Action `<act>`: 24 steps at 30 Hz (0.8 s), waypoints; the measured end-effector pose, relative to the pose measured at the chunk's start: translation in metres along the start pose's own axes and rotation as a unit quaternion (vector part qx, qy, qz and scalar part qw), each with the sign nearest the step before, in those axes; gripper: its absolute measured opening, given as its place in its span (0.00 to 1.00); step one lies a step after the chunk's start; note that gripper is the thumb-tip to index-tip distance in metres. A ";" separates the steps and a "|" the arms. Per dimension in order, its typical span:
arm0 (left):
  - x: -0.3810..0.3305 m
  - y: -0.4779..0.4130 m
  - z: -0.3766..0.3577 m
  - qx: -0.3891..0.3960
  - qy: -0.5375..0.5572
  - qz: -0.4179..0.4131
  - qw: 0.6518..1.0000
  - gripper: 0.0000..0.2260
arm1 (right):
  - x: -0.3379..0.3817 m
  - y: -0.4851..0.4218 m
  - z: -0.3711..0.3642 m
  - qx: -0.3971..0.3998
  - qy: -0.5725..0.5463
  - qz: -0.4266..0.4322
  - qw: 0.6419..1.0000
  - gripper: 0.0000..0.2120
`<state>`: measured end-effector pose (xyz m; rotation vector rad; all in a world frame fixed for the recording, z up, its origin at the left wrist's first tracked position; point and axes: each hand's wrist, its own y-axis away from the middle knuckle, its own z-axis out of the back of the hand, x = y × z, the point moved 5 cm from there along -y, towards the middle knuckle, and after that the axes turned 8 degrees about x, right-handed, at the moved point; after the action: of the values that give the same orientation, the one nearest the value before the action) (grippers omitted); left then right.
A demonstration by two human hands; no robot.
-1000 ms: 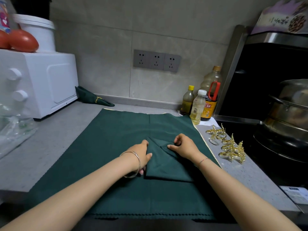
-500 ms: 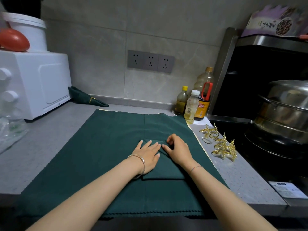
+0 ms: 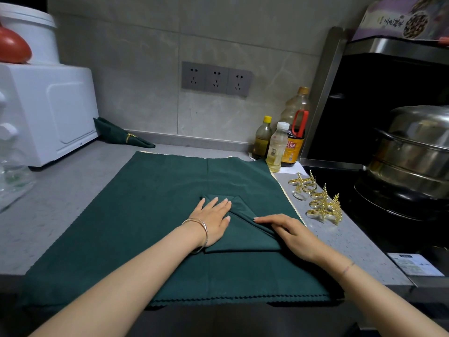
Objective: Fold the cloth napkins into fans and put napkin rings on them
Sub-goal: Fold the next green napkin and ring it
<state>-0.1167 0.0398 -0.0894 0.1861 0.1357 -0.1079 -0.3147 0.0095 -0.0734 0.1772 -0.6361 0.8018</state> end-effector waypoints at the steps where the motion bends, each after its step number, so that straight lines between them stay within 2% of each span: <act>1: 0.000 0.000 -0.001 0.000 0.001 -0.001 1.000 0.23 | 0.001 0.007 0.001 0.003 0.001 -0.002 1.000 0.20; 11: 0.001 0.001 0.000 -0.009 0.019 -0.014 1.000 0.23 | 0.016 0.040 0.002 -0.025 0.133 0.013 0.991 0.13; 14: 0.002 0.007 0.006 -0.021 0.049 -0.035 0.998 0.24 | 0.025 0.039 -0.002 -0.023 0.193 0.026 0.981 0.18; 16: 0.003 0.017 0.012 -0.038 0.056 -0.057 0.996 0.27 | 0.028 0.038 -0.005 -0.019 0.235 0.034 0.971 0.22; 20: 0.010 0.050 0.026 -0.073 0.012 -0.089 0.993 0.41 | 0.031 0.038 -0.010 -0.017 0.266 0.035 0.963 0.22; 22: 0.012 0.063 0.027 -0.059 -0.006 -0.099 0.993 0.43 | 0.033 0.036 -0.011 -0.016 0.274 0.030 0.961 0.21; 24: 0.014 0.072 0.026 -0.042 -0.025 -0.112 0.992 0.40 | 0.035 0.033 -0.012 -0.016 0.290 0.022 0.957 0.22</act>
<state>-0.0913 0.1037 -0.0533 0.0829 0.1111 -0.3298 -0.3147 0.0584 -0.0648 -0.1048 -0.0970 0.8355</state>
